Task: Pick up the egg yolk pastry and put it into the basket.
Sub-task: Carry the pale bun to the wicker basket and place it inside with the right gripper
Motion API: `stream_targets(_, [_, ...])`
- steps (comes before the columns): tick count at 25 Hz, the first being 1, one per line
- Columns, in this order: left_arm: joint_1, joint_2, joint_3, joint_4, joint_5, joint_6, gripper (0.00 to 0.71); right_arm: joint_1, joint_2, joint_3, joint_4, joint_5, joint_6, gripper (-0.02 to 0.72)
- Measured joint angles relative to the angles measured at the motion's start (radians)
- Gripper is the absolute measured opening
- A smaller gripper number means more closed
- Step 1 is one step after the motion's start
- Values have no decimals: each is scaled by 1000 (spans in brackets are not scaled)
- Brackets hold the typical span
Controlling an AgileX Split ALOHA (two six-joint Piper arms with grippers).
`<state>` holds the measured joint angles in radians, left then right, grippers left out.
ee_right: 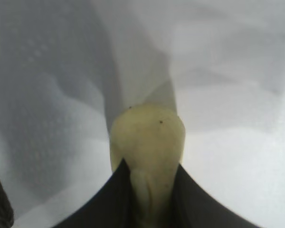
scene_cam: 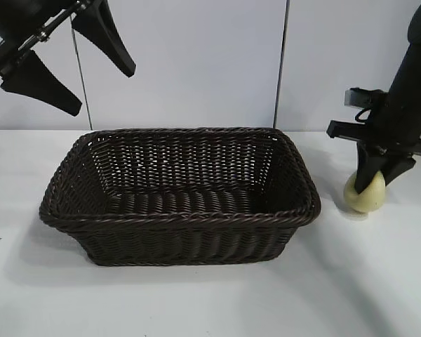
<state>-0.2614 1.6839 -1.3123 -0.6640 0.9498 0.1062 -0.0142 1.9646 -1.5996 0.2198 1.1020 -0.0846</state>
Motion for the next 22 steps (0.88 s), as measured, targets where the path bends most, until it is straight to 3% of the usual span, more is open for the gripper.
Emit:
stream_targets(12, [0, 0, 0, 0, 0, 0, 552, 11, -105, 0, 103, 57, -57, 119])
stream_targets(22, [0, 0, 0, 0, 0, 0, 552, 187, -105, 0, 117, 59, -69, 119])
